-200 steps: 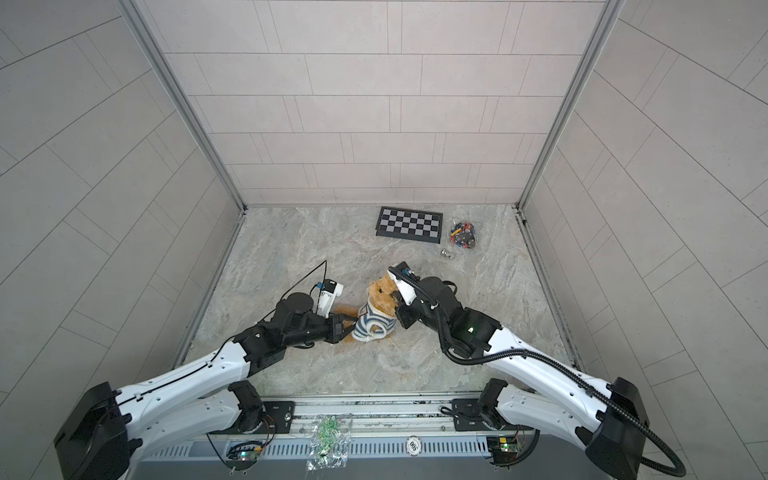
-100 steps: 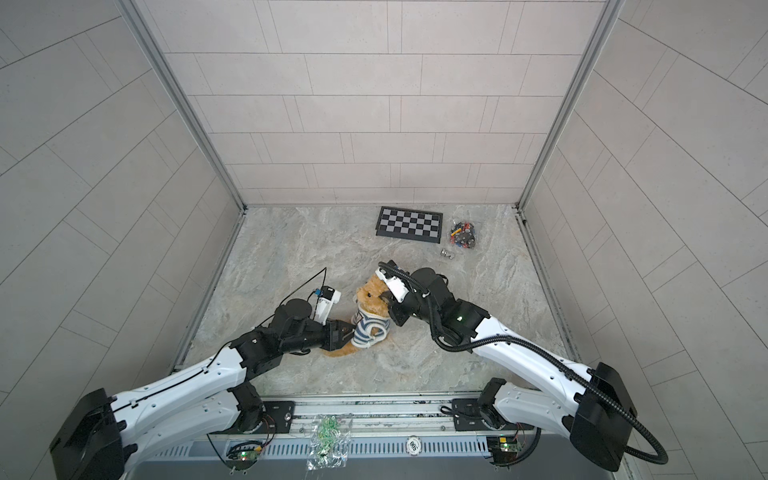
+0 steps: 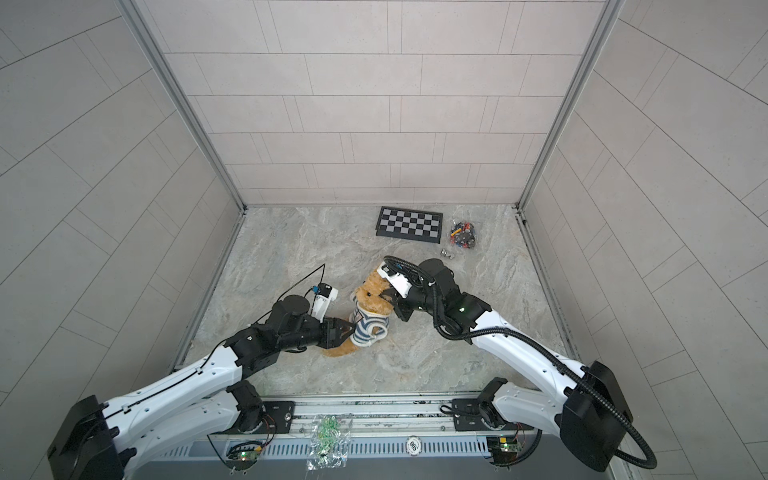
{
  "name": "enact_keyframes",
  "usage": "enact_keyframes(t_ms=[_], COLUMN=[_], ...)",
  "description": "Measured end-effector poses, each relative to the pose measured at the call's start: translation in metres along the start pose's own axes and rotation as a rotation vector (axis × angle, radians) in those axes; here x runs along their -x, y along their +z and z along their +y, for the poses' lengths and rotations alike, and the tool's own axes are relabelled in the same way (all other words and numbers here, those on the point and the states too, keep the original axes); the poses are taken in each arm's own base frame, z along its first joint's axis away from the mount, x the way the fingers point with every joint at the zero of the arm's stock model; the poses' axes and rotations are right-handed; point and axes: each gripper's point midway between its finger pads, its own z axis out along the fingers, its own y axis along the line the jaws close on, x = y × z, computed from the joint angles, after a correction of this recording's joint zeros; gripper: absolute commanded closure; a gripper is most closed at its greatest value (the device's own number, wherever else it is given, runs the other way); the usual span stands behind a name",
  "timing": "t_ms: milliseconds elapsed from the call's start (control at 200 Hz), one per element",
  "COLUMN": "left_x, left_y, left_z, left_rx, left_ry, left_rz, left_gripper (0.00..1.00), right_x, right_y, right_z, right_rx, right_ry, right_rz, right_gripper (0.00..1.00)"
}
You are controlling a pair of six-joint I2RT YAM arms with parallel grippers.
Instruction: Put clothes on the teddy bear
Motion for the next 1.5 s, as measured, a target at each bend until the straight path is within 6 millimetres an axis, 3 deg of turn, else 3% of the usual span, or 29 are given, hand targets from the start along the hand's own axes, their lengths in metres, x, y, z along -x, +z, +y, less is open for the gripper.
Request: enact_keyframes(t_ms=[140, 516, 856, 1086, 1497], left_x=[0.013, 0.025, 0.049, 0.064, 0.059], left_y=[-0.011, -0.020, -0.030, -0.022, -0.004], left_z=[-0.002, -0.007, -0.025, -0.030, -0.029], left_rx=[0.000, 0.001, -0.017, -0.007, -0.027], left_ry=[0.016, 0.045, 0.110, 0.151, 0.162], left_rz=[-0.033, -0.048, -0.108, -0.115, -0.065], left_gripper=[0.39, 0.40, 0.38, 0.37, 0.47], right_x=[0.004, 0.007, 0.002, 0.002, -0.002], right_y=[-0.003, -0.002, 0.001, 0.000, 0.002], right_z=[-0.002, 0.008, 0.015, 0.022, 0.023], right_rx=[0.024, 0.110, 0.164, 0.202, 0.213], right_ry=[-0.022, -0.060, -0.083, -0.089, -0.087], right_rz=[-0.024, -0.049, -0.037, -0.040, -0.022], right_gripper=[1.00, 1.00, 1.00, 1.00, 1.00])
